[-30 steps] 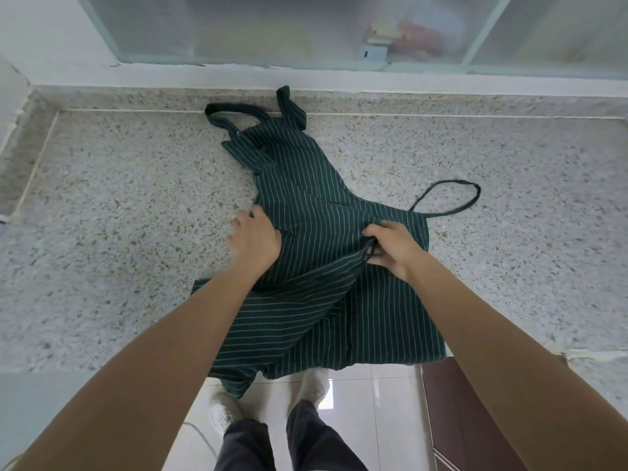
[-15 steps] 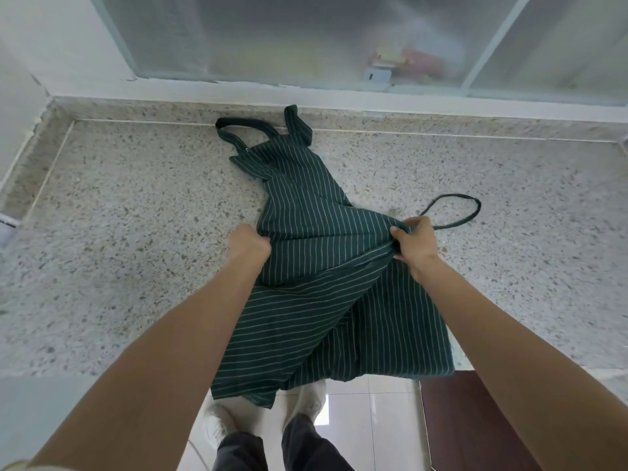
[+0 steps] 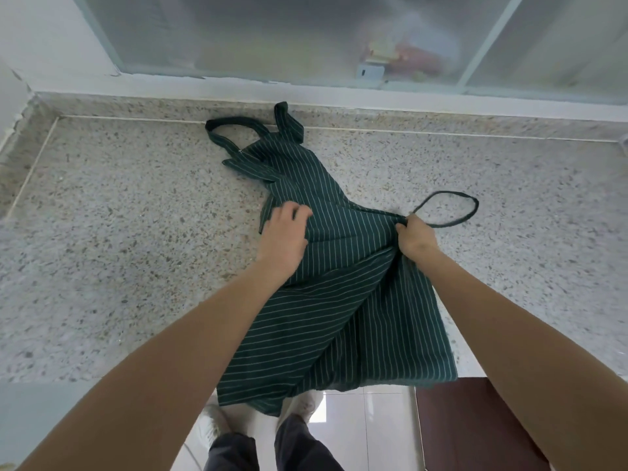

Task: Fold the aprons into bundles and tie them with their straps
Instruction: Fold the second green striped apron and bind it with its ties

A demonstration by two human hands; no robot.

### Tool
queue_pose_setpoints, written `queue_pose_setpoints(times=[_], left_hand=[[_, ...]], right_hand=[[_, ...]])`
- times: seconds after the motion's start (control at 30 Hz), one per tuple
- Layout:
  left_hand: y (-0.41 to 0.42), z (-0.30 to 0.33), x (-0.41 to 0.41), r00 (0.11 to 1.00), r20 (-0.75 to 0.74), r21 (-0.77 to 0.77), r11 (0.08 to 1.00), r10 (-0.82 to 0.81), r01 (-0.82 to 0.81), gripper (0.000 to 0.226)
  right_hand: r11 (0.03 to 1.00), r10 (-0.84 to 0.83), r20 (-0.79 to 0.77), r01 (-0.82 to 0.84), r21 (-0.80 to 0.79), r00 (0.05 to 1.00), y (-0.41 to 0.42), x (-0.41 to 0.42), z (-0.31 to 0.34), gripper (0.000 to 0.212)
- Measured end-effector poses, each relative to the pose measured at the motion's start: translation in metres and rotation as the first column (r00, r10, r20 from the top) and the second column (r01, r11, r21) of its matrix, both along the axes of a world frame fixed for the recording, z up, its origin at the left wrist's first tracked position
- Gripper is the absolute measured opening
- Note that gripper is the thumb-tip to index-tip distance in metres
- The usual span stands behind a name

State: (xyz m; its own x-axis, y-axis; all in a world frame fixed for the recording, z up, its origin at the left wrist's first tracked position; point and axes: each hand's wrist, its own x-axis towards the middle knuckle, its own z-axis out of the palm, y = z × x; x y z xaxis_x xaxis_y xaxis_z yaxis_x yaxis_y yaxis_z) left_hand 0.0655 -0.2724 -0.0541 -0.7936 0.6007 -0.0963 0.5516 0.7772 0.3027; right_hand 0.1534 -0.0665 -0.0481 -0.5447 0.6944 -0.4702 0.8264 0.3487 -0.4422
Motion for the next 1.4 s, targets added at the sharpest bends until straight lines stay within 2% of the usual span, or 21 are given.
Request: queue_pose_setpoints(times=[0.07, 0.17, 0.33, 0.4, 0.47, 0.5, 0.57, 0.6, 0.63, 0.7, 0.77, 0.83, 0.93, 1.03, 1.17, 1.23, 1.33, 1.4], left_hand=[[0.012, -0.005, 0.001, 0.99, 0.114, -0.096, 0.991, -0.081, 0.092, 0.042], [0.019, -0.011, -0.002, 0.965, 0.261, -0.15, 0.988, 0.014, 0.027, 0.039], [0.037, -0.01, -0.003, 0.94, 0.342, -0.279, 0.956, 0.016, 0.085, 0.052], [0.045, -0.01, -0.003, 0.947, 0.322, -0.322, 0.942, 0.015, 0.095, 0.054], [0.046, -0.012, -0.004, 0.98, 0.193, -0.26, 0.966, 0.05, 0.001, 0.049], [0.044, -0.011, -0.005, 0.989, 0.098, -0.198, 0.976, 0.114, -0.093, 0.048], [0.039, -0.013, -0.009, 0.949, -0.038, -0.073, 0.946, 0.314, -0.316, 0.051], [0.036, -0.013, -0.012, 0.905, -0.025, -0.039, 0.905, 0.424, -0.425, 0.053], [0.035, -0.013, -0.016, 0.852, 0.048, -0.029, 0.853, 0.522, -0.521, 0.052], [0.032, -0.017, -0.026, 0.758, 0.224, -0.044, 0.783, 0.613, -0.62, 0.041], [0.029, -0.018, -0.033, 0.74, 0.322, -0.011, 0.784, 0.591, -0.621, 0.029], [0.027, -0.017, -0.038, 0.736, 0.375, 0.055, 0.779, 0.564, -0.625, 0.026], [0.023, -0.014, -0.044, 0.66, 0.476, 0.099, 0.71, 0.581, -0.697, 0.041], [0.016, -0.009, -0.05, 0.589, 0.522, 0.089, 0.647, 0.618, -0.757, 0.043], [0.008, -0.004, -0.056, 0.59, 0.525, 0.175, 0.601, 0.614, -0.78, 0.031], [0.008, -0.003, -0.057, 0.584, 0.53, 0.207, 0.574, 0.615, -0.792, 0.03], [0.012, -0.002, -0.056, 0.564, 0.557, 0.21, 0.553, 0.61, -0.806, 0.043], [0.017, -0.004, -0.054, 0.51, 0.612, 0.16, 0.536, 0.605, -0.829, 0.059]], right_hand=[[0.999, -0.007, -0.03, 0.005, -0.04, 1.0, 0.01, -0.001, 0.0, 0.032], [0.991, -0.058, -0.073, 0.049, -0.126, 0.996, 0.022, 0.001, -0.001, 0.016], [0.991, -0.051, -0.077, 0.041, -0.129, 0.996, 0.03, 0.0, -0.004, 0.011], [0.993, -0.053, -0.053, 0.047, -0.112, 0.997, 0.032, -0.003, -0.006, 0.023], [0.994, -0.065, -0.032, 0.062, -0.093, 0.997, 0.035, -0.005, -0.011, 0.027], [0.995, -0.064, -0.025, 0.062, -0.081, 0.998, 0.036, -0.006, -0.013, 0.026], [0.996, -0.064, -0.016, 0.063, -0.065, 0.998, 0.036, -0.006, -0.015, 0.029], [0.997, -0.056, -0.008, 0.055, -0.052, 0.998, 0.036, -0.006, -0.017, 0.032], [0.999, -0.037, 0.001, 0.037, -0.033, 0.999, 0.036, -0.007, -0.019, 0.035], [1.0, 0.002, 0.008, -0.002, -0.002, 1.0, 0.036, -0.008, -0.02, 0.037], [1.0, 0.012, -0.002, -0.012, 0.003, 1.0, 0.038, -0.009, -0.023, 0.037], [1.0, 0.021, 0.01, -0.021, 0.016, 1.0, 0.039, -0.01, -0.023, 0.035], [0.993, 0.042, 0.027, -0.045, 0.111, 0.999, 0.037, -0.007, -0.023, 0.032], [0.964, 0.065, 0.036, -0.072, 0.256, 0.997, 0.034, -0.004, -0.018, 0.03], [0.942, 0.135, -0.009, -0.125, 0.312, 0.991, 0.035, 0.001, -0.013, 0.031], [0.943, 0.167, -0.016, -0.155, 0.293, 0.986, 0.038, 0.001, -0.013, 0.034], [0.971, 0.182, -0.014, -0.177, 0.159, 0.983, 0.04, -0.004, -0.018, 0.038], [0.983, 0.156, -0.018, -0.154, 0.103, 0.988, 0.038, -0.007, -0.018, 0.034]])
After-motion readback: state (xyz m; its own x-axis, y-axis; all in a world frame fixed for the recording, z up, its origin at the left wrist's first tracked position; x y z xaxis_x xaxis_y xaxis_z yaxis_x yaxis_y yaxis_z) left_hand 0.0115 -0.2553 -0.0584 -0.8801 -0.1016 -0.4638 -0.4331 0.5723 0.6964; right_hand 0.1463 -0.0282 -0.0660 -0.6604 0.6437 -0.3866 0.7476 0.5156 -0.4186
